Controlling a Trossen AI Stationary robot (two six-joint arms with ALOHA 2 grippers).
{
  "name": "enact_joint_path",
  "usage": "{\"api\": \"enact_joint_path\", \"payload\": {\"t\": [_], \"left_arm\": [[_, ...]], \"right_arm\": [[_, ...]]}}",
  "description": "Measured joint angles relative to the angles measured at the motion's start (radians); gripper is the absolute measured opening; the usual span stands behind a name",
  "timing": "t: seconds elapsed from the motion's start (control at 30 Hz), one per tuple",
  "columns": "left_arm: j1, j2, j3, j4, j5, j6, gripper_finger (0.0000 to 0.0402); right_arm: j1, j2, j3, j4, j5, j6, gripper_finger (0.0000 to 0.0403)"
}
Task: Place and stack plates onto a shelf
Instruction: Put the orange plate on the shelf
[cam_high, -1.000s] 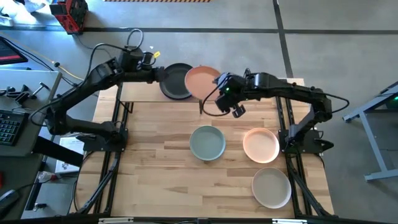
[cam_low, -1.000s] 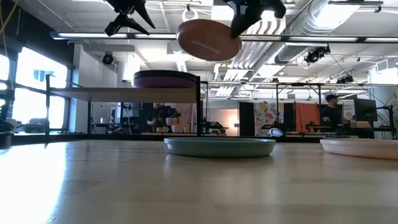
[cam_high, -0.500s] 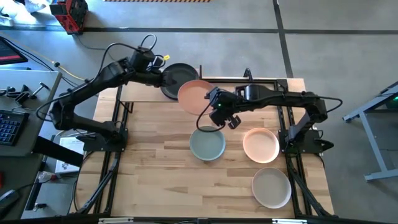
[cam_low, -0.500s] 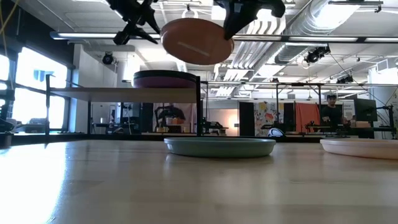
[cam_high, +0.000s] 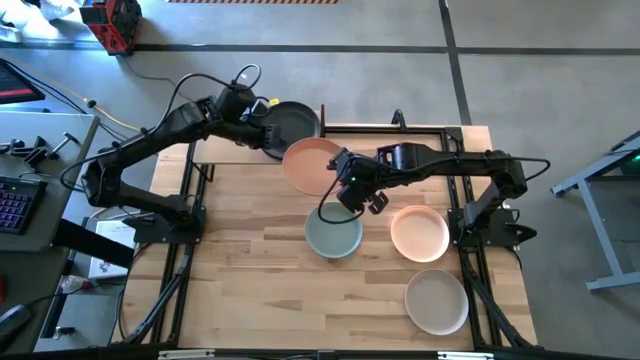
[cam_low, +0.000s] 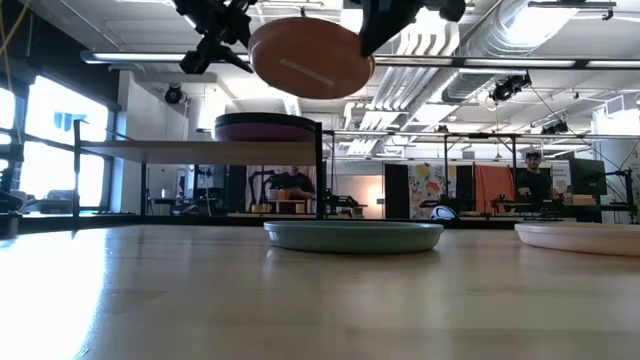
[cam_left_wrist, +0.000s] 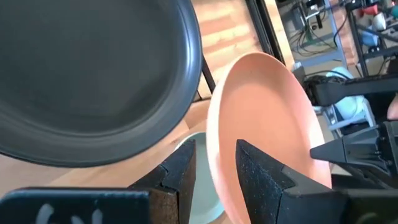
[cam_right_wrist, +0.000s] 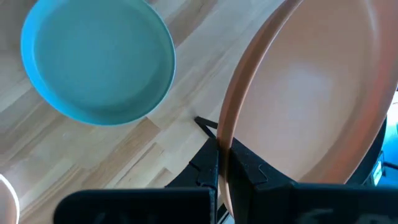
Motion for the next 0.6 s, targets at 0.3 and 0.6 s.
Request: {"api": "enact_joint_path", "payload": {"t": [0.3, 0.6], "left_arm": [[-0.046, 0.000, 0.000, -0.020, 0.000, -0.008, 0.0104], [-0.073, 0.014, 0.000, -0.043, -0.001, -0.008, 0.0104]], "right_arm": [[0.017, 0.000, 0.000, 0.001, 0.001, 0.006, 0.0000], [0.028, 0.000, 0.000, 0.006, 0.020, 0.008, 0.0000]]}}
